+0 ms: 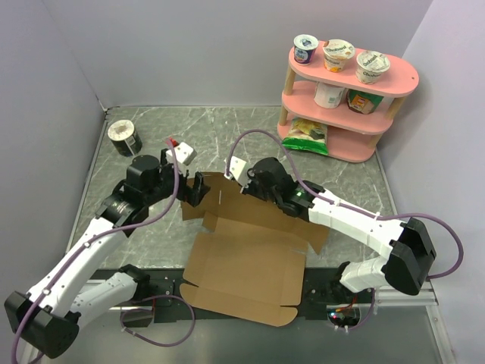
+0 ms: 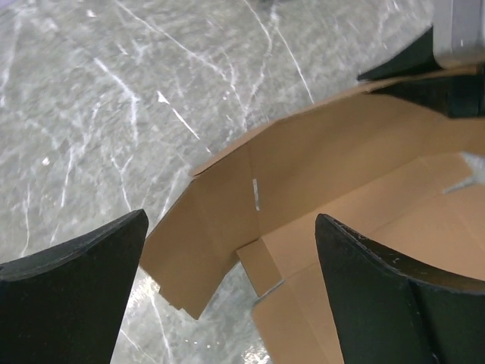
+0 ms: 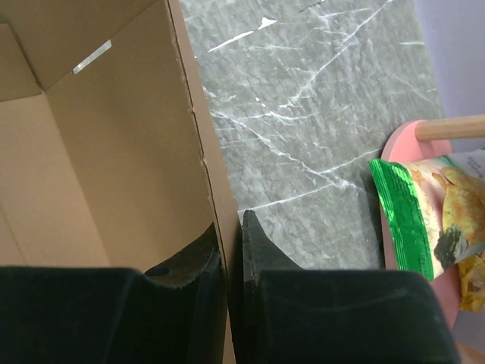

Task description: Fold the paper box

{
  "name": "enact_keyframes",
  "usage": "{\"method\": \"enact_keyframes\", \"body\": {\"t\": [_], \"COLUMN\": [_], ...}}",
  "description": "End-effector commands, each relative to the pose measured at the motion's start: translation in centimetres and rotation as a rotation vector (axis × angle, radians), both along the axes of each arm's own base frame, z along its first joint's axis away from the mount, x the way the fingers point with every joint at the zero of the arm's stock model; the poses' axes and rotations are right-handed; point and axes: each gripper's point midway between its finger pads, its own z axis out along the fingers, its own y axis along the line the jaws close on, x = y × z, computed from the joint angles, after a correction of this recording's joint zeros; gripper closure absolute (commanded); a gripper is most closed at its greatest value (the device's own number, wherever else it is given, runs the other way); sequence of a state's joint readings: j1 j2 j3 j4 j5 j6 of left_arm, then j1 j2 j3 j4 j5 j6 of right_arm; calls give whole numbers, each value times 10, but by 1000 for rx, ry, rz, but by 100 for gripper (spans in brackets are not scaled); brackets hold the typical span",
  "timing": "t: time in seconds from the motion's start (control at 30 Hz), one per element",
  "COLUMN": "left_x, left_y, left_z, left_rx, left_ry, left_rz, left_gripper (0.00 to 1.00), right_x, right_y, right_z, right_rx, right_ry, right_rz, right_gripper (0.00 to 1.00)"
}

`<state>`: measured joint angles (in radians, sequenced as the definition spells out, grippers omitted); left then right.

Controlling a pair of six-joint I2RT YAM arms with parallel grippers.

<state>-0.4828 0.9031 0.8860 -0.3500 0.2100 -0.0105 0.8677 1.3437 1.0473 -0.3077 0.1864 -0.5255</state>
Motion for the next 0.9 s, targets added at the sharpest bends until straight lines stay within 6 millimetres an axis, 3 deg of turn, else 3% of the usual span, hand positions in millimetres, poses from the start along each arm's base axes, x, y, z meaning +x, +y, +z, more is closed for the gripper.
{"method": "enact_keyframes", "body": {"t": [0.0, 0.13, 0.37, 0.53, 0.67, 0.87], "left_x": [1, 8, 34, 47, 40, 32], "left_y": [-18, -25, -16, -2, -14, -32], "left_z": [8, 5, 0, 13, 18, 6], "left_rx": [34, 67, 143, 174, 146, 138], "left_ry": [-47, -56, -103, -189, -202, -150], "left_rz": [-154, -200, -133, -49, -174, -313], "left_gripper": [5, 15, 24, 19, 24, 27], "right_x": [-4, -2, 0, 1, 1, 4], "right_y": [10, 8, 9, 10, 11, 8], "right_z": [2, 0, 4, 7, 7, 9], "right_rx": [62, 54, 59, 55, 50, 34], "right_ry": [43, 42, 32, 30, 26, 15], "right_rz": [15, 8, 12, 17, 24, 25], "right_gripper": [89, 89, 89, 89, 89, 89]}}
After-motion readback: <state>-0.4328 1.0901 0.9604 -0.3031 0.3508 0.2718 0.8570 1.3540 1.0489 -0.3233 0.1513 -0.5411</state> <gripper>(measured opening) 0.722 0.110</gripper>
